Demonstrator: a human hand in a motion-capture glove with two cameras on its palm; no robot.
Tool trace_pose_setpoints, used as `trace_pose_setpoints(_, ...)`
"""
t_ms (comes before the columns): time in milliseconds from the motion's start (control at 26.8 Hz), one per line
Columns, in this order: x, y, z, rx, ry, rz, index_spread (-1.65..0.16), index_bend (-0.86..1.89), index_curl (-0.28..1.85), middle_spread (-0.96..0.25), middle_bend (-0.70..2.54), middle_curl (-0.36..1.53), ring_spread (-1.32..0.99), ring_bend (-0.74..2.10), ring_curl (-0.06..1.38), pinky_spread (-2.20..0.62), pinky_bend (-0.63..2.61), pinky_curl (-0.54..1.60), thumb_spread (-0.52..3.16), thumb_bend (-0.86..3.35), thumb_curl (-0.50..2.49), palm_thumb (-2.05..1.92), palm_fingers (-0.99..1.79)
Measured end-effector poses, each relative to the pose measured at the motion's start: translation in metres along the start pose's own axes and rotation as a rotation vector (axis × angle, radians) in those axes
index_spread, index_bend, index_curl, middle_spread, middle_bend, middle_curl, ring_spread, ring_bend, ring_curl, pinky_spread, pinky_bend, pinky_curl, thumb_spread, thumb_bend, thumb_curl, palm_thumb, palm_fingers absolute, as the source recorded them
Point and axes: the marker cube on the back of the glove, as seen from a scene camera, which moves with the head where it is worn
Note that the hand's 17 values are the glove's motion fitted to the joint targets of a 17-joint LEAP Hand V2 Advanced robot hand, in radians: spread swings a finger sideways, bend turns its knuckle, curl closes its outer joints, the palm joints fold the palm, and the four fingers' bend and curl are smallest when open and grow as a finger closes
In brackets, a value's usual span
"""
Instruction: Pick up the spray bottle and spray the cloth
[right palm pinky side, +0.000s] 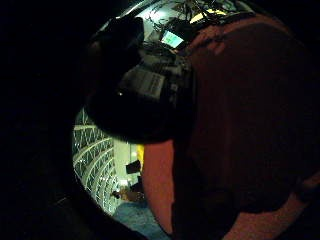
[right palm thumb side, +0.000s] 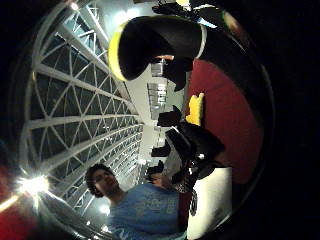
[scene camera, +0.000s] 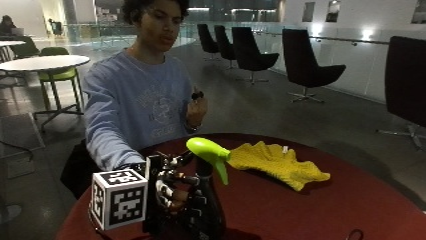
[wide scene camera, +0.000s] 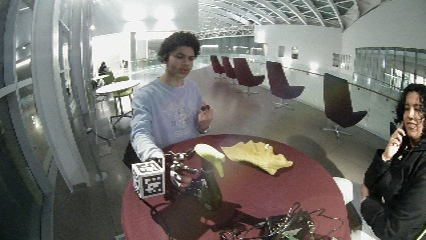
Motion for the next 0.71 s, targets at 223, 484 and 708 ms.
trace_pose_setpoints(223, 0.002, -0.025, 0.013, 0.066, 0.024, -0.008, -0.40, 0.11, 0.27, -0.05, 0.30, 0.33, 0.02, 0.31, 0.31, 0.25, 0.35, 0.35, 1.05, -0.01, 0.29, 0.72, 0.51)
trace_pose_setpoints(484, 0.003, -0.042, 0.020, 0.191, 0.132, -0.037, -0.37, 0.15, 0.27, -0.09, 0.34, 0.35, -0.03, 0.39, 0.31, 0.22, 0.30, 0.32, 1.01, 0.02, 0.33, 0.84, 0.77)
trace_pose_setpoints(708, -0.003, -0.047, 0.021, 0.220, 0.257, -0.063, -0.32, 0.18, 0.32, -0.10, 0.34, 0.37, -0.07, 0.38, 0.33, 0.17, 0.26, 0.32, 0.97, 0.04, 0.39, 0.94, 0.98)
